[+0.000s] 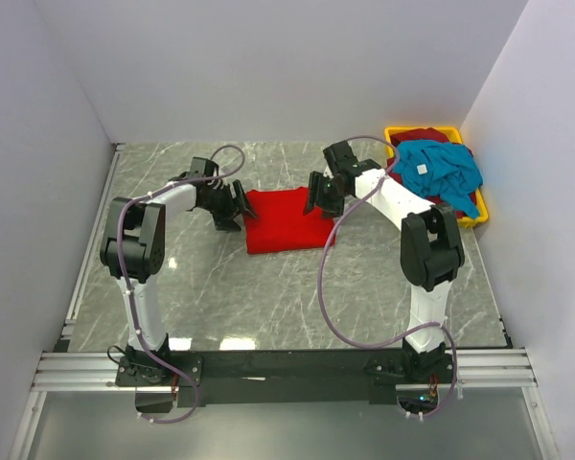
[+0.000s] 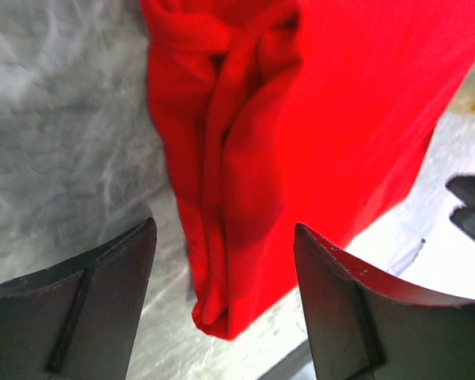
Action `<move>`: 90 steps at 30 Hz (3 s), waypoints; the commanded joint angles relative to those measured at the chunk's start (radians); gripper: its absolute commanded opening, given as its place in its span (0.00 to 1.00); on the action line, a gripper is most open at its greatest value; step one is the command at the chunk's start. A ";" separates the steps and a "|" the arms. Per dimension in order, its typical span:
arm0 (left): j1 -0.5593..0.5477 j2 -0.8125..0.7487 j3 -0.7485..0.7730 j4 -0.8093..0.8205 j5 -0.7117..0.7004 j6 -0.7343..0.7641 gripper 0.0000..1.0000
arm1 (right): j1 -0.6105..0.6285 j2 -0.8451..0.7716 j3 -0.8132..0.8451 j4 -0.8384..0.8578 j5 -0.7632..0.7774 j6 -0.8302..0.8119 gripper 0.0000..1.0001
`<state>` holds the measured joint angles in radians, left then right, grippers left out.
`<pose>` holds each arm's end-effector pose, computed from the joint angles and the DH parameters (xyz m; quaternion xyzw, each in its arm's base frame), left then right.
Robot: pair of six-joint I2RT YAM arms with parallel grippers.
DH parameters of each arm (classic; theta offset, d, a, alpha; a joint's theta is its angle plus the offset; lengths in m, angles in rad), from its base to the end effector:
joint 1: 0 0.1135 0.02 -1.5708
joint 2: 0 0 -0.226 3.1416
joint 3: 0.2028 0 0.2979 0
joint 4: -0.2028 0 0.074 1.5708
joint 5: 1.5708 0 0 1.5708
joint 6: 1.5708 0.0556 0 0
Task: Fold and stack the t-shirts
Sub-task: Fold the tshirt, then neatly place the folded tshirt to the corner
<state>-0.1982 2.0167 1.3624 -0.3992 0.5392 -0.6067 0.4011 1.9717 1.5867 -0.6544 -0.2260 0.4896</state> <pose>0.4314 -0.1158 0.0816 -0.1223 0.9263 -0.3335 0.1260 0.4243 0.1935 0.1571 0.0128 0.9591 0.2106 0.1886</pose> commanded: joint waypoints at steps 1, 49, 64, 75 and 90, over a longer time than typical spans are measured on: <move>-0.007 -0.012 -0.003 0.054 -0.070 -0.013 0.75 | 0.013 -0.083 -0.013 0.039 -0.003 0.004 0.63; 0.149 0.112 0.345 -0.178 -0.619 0.223 0.00 | 0.012 0.004 0.157 -0.091 -0.007 -0.057 0.63; 0.325 0.335 0.777 -0.237 -0.762 0.429 0.00 | 0.008 0.047 0.214 -0.143 -0.027 -0.079 0.63; 0.413 0.395 0.853 -0.194 -0.823 0.530 0.00 | 0.008 0.050 0.213 -0.160 -0.047 -0.074 0.62; 0.456 0.442 0.972 -0.095 -0.854 0.689 0.01 | 0.008 0.084 0.234 -0.183 -0.064 -0.086 0.63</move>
<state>0.2478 2.4531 2.2963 -0.5476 -0.2916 0.0208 0.4080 2.0579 1.7748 -0.8265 -0.2771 0.4206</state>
